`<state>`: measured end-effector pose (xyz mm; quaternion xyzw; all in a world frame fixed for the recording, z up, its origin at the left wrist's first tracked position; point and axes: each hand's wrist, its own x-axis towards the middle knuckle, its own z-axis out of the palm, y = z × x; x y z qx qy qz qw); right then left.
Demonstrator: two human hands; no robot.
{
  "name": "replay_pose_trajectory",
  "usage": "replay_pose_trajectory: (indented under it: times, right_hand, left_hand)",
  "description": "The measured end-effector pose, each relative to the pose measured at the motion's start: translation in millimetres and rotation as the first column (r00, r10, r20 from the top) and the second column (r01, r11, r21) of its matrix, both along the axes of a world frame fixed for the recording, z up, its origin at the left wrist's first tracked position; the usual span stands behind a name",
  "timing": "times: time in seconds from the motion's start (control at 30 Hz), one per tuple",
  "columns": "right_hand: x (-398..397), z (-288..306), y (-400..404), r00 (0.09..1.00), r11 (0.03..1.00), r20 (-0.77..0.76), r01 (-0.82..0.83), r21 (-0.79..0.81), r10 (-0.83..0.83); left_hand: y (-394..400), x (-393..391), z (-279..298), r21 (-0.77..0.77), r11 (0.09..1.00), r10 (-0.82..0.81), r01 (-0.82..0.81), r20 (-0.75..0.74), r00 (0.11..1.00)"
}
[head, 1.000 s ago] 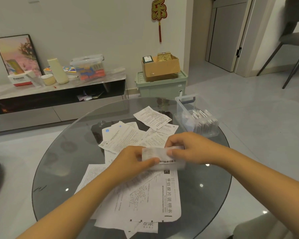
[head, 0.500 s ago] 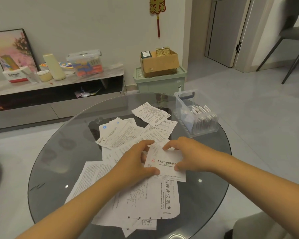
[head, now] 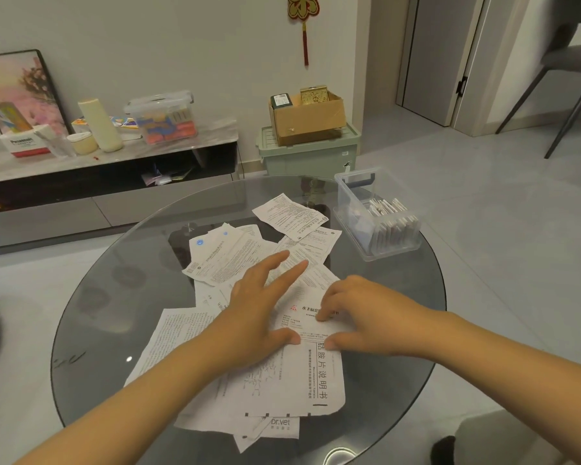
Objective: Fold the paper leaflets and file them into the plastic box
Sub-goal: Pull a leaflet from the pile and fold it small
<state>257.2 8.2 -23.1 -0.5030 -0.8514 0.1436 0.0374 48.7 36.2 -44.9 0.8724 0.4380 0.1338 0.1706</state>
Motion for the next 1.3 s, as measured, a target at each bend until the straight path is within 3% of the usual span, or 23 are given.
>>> replay_pose_trajectory:
  times: [0.13,0.23,0.47,0.7,1.1,1.3]
  right_hand:
    - [0,1,-4,0.997,0.998,0.074,-0.027,0.048,0.023]
    - [0,2,-8,0.994,0.996,0.105,-0.038,0.085,0.029]
    - [2,5,-9,0.997,0.993,0.048,0.05,0.111,-0.055]
    - [4,4,-6,0.961,0.97,-0.143,0.241,0.014,-0.237]
    - [8,-4,4,0.963,0.964,-0.046,0.263,-0.033,-0.265]
    - [10,3,-3,0.962,0.961,-0.072,0.255,-0.112,-0.263]
  left_hand:
    - [3,-5,-2,0.021,0.991,-0.126,0.128,-0.086,0.988]
    - [3,-4,-4,0.023,0.99,-0.135,0.138,-0.111,0.985]
    - [-2,3,3,0.045,0.995,-0.094,0.094,-0.009,0.996]
    - [-7,14,3,0.013,0.999,0.045,-0.046,0.098,0.994]
    - [0,21,-1,-0.103,0.976,0.201,-0.192,0.084,0.976]
    - [-2,21,7,0.016,0.987,0.157,-0.157,0.042,0.987]
